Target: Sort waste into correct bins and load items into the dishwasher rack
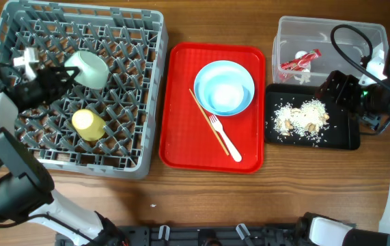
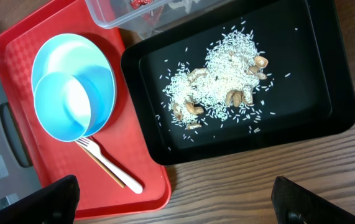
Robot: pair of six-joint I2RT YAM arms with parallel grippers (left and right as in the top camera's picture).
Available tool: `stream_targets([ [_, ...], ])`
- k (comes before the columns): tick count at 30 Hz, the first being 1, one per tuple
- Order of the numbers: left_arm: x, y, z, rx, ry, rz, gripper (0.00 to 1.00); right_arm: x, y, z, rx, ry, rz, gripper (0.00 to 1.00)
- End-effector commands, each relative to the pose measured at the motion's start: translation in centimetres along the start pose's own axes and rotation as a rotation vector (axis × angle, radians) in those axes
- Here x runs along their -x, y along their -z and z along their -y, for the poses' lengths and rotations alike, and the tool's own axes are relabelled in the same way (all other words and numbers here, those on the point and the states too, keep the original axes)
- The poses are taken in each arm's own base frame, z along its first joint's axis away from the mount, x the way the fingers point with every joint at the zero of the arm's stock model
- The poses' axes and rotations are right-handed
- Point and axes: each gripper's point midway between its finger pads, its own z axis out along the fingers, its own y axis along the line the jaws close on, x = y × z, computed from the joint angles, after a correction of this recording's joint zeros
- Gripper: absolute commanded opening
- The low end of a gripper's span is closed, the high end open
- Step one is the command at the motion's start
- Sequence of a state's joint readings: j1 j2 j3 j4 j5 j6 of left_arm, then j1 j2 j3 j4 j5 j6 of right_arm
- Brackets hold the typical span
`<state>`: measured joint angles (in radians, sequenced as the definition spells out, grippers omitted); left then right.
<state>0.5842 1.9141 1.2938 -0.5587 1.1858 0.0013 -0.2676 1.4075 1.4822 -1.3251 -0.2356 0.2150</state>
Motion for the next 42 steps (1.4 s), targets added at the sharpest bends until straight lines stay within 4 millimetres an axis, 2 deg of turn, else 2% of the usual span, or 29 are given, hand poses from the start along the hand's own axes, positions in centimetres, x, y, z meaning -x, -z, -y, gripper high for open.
stream_targets([
  [1, 0.2, 1.0, -1.3, 0.021, 0.032, 0.018, 0.69, 0.1, 0.8, -0.4, 0.017, 0.010, 0.023, 1.00],
  [3, 0.3, 1.5, -1.5, 0.025, 0.043, 0.027, 0.79, 0.1, 0.8, -0.4, 0.017, 0.011, 0.023, 1.00],
  [4, 0.3, 1.8, -1.5, 0.028, 0.049, 0.033, 0.92, 0.1, 0.8, -0.4, 0.017, 0.010, 0.023, 1.00],
  [5, 0.4, 2.0, -1.5, 0.030, 0.051, 0.038, 1.00, 0.1, 0.8, -0.4, 0.017, 0.010, 0.023, 1.00],
  [7, 0.7, 2.7, -1.3, 0.034, 0.043, 0.054, 1.00, 0.1, 0.8, -0.4, 0.017, 0.011, 0.023, 1.00],
  [10, 1.3, 3.8, 0.3, 0.039, -0.005, 0.086, 1.00, 0.2, 0.8, -0.4, 0.017, 0.011, 0.024, 1.00],
  [14, 2.0, 5.1, 4.2, 0.053, -0.113, 0.126, 1.00, 0.2, 0.8, -0.4, 0.017, 0.011, 0.024, 1.00],
  [15, 2.1, 5.2, 5.4, 0.105, -0.120, 0.141, 1.00, 0.1, 0.8, -0.4, 0.017, 0.011, 0.023, 1.00],
  [17, 1.6, 4.7, 7.2, 0.169, -0.172, 0.137, 1.00, 0.1, 0.8, -0.4, 0.017, 0.011, 0.023, 1.00],
  [20, -0.3, 2.1, 10.0, 0.279, -0.232, 0.095, 1.00, 0.0, 0.8, -0.4, 0.016, 0.010, 0.019, 1.00],
  [21, -1.7, 0.5, 11.3, 0.299, -0.258, 0.057, 1.00, 0.0, 0.8, -0.3, 0.012, 0.011, 0.019, 1.00],
  [24, -5.7, -4.0, 14.8, 0.269, -0.363, -0.059, 1.00, 0.0, 0.8, -0.3, 0.012, 0.009, 0.017, 1.00],
  [29, -10.4, -9.9, 19.9, 0.179, -0.512, -0.147, 1.00, -0.2, 0.8, -0.2, 0.010, 0.008, 0.009, 1.00],
  [32, -11.8, -12.5, 21.2, 0.276, -0.571, -0.099, 1.00, -0.2, 0.8, -0.2, 0.010, 0.007, 0.009, 1.00],
  [38, -13.9, -16.6, 26.8, 0.267, -0.674, -0.103, 1.00, -0.3, 0.8, -0.2, 0.010, 0.007, 0.007, 1.00],
  [42, -14.9, -20.2, 27.2, 0.342, -0.733, -0.106, 1.00, -0.3, 0.8, -0.2, 0.010, 0.007, 0.006, 1.00],
])
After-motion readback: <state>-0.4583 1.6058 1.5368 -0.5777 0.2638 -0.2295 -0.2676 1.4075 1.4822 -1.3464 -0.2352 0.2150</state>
